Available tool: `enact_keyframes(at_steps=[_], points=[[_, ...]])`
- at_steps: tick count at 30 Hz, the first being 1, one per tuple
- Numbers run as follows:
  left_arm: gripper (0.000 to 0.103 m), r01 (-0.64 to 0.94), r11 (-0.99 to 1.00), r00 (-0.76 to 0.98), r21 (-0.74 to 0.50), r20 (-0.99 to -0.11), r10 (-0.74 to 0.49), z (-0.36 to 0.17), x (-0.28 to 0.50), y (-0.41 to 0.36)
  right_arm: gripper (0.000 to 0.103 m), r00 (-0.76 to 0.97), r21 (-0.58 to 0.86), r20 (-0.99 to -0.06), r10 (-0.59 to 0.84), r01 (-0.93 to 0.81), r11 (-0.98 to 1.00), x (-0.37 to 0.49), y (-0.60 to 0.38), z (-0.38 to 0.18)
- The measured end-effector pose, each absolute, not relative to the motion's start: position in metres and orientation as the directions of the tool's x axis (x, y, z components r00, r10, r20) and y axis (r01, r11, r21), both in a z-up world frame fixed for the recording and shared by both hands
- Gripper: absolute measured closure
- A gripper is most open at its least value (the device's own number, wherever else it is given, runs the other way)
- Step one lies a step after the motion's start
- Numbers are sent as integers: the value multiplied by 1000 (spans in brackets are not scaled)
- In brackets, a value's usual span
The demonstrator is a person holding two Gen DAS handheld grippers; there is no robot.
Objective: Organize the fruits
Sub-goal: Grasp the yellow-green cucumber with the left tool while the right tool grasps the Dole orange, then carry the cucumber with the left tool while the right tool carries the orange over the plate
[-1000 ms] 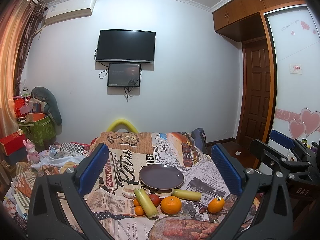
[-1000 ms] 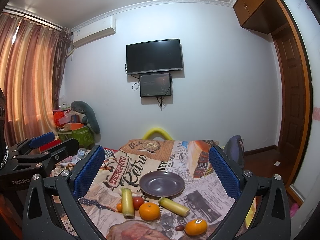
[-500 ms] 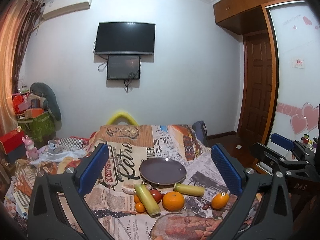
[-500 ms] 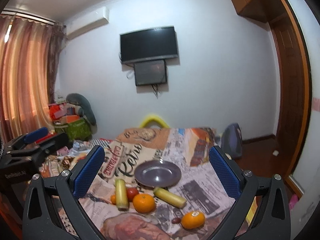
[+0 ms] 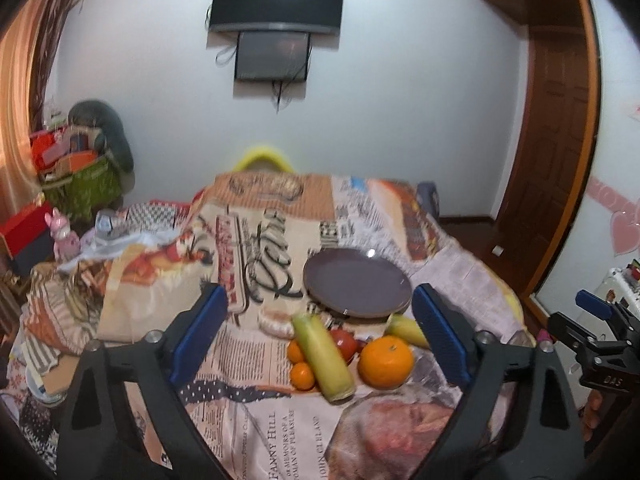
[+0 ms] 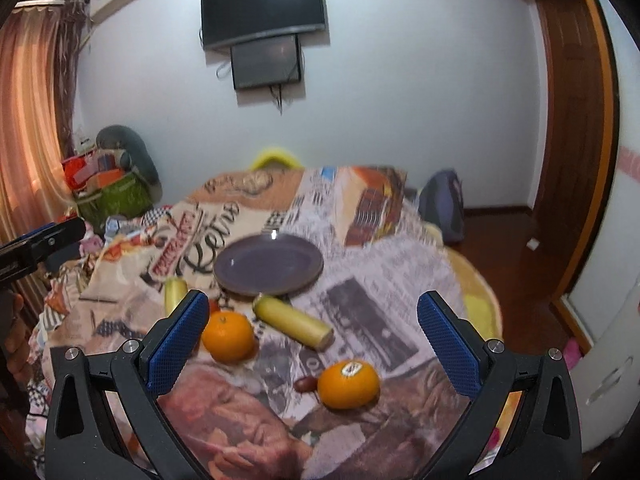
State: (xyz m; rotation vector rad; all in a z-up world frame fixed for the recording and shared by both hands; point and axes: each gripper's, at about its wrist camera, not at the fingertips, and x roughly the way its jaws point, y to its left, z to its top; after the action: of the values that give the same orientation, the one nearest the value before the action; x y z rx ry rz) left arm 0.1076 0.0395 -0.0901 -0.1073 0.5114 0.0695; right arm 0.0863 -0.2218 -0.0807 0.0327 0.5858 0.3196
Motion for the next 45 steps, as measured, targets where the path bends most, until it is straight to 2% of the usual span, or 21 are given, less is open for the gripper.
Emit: enact_keyframes(at_steps=[5,9,13,17,22,24,30,33,37,45], points=[[25,-102,990,809,-95,-587,27,-123,131,48,8,737,106,-610,291,-289,952,99,-227,-106],[34,-95,990,752,-109,-659,-1,-147,145,51,19,674,129,-676,298,-290,948,107,-232,-130],[42,-78,988,693,-133,-720,-41,-169,157,49,21,627,141,-718,302,-294,946,113,-234,-150],[43,-66,990,649,-128,-759,-55,-188,169,44,21,590,154,-748,306,-294,943,122,-234,-165],[45,-62,990,622,-126,-780,-61,-200,183,42,23,567,181,-762,315,-281,943,129,-236,-177],[48,-61,990,619,-124,-783,-60,-202,189,41,29,542,206,-771,335,-285,936,133,-237,-183],[58,-71,989,599,-132,-798,-64,-215,208,41,31,509,228,-786,350,-287,930,140,-236,-194],[58,-77,988,601,-136,-797,-63,-218,212,41,39,500,223,-796,341,-281,933,145,-236,-199],[59,-77,988,599,-132,-799,-60,-221,219,41,40,497,269,-783,373,-270,925,149,-241,-200],[61,-90,983,583,-162,-808,-80,-226,228,45,41,497,270,-783,374,-270,924,150,-242,-198]])
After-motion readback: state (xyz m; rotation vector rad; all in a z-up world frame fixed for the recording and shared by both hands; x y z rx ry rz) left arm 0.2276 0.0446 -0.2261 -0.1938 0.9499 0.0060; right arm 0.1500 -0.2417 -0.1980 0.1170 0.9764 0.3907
